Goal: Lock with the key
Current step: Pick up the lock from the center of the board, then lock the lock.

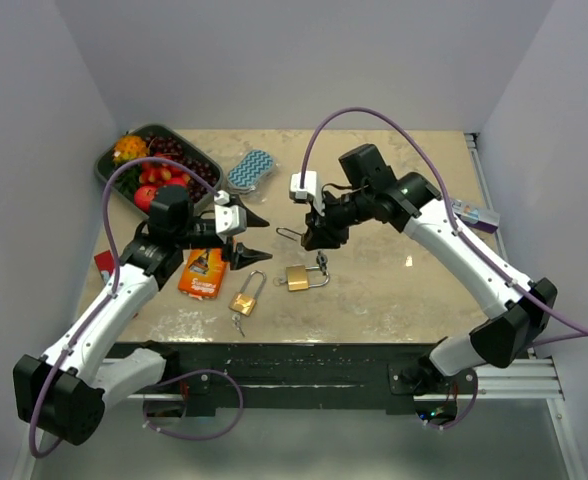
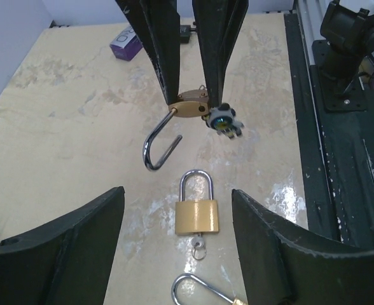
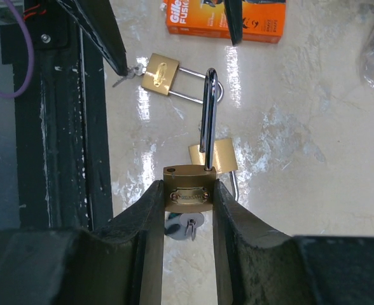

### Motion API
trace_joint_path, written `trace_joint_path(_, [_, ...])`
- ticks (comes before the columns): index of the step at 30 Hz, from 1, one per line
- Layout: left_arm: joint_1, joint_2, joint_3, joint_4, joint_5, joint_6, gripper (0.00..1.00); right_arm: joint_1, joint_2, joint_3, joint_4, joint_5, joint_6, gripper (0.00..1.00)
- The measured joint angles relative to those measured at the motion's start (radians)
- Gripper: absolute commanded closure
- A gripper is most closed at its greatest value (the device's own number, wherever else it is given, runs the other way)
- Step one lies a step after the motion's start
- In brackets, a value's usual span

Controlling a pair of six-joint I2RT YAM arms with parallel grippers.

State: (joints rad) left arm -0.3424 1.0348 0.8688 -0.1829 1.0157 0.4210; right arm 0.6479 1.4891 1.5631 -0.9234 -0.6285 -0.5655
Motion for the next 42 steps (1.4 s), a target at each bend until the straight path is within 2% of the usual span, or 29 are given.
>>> trace_joint_path(6, [-0.066, 0.002, -0.007, 0.085, -0.029, -0.071, 0.35, 0.029, -0.013, 0.003, -0.005, -0.002, -0.002, 1.00])
trace_joint_path(10, [-0.082, 0.005, -0.011, 0.119, -0.043, -0.093, 0.45, 0.055, -0.013, 0.007, -0.005, 0.009, -0.006, 1.00])
trace_joint_path(13, [-0.092, 0.013, -0.011, 0.132, -0.051, -0.101, 0.60, 0.073, -0.013, 0.011, -0.006, 0.010, -0.006, 1.00])
trace_joint_path(14, [-0.093, 0.017, -0.011, 0.135, -0.052, -0.104, 0.74, 0.078, -0.013, 0.013, -0.006, 0.010, -0.006, 1.00])
trace_joint_path(17, [-0.096, 0.028, -0.011, 0.138, -0.054, -0.114, 0.95, 0.091, -0.013, 0.014, -0.005, 0.011, -0.006, 1.00])
trace_joint_path(19, [-0.098, 0.034, -0.011, 0.136, -0.043, -0.119, 1.00, 0.093, -0.013, 0.014, -0.005, 0.025, -0.007, 1.00])
trace_joint_path(20, [-0.099, 0.035, -0.011, 0.132, -0.038, -0.117, 1.00, 0.093, -0.013, 0.014, -0.005, 0.028, -0.013, 0.97])
trace_joint_path(21, [-0.099, 0.035, -0.011, 0.129, -0.034, -0.115, 1.00, 0.093, -0.013, 0.014, -0.005, 0.029, -0.016, 0.86])
trace_joint_path(22, [-0.100, 0.035, -0.011, 0.127, -0.031, -0.116, 1.00, 0.094, -0.013, 0.014, -0.005, 0.033, -0.018, 0.68])
trace_joint_path(23, [-0.099, 0.035, -0.011, 0.124, -0.027, -0.116, 1.00, 0.095, -0.013, 0.014, -0.005, 0.037, -0.013, 0.21])
trace_joint_path(24, [-0.099, 0.035, -0.011, 0.122, -0.026, -0.117, 1.00, 0.097, -0.013, 0.014, -0.004, 0.041, 0.002, 0.08])
trace_joint_path(25, [-0.099, 0.035, -0.011, 0.120, -0.023, -0.122, 1.00, 0.097, -0.013, 0.014, -0.003, 0.044, 0.025, 0.02])
trace_joint_path(32, [-0.056, 0.037, -0.010, 0.132, -0.012, -0.196, 1.00, 0.013, -0.019, 0.021, 0.053, 0.009, 0.179, 0.01])
trace_joint_path(37, [-0.039, 0.074, 0.023, 0.136, 0.033, -0.233, 1.00, -0.064, -0.058, -0.031, 0.086, -0.026, 0.186, 0.01])
trace_joint_path(42, [-0.039, 0.085, 0.063, 0.121, 0.068, -0.251, 1.00, -0.060, -0.121, -0.112, 0.161, -0.055, 0.183, 0.01])
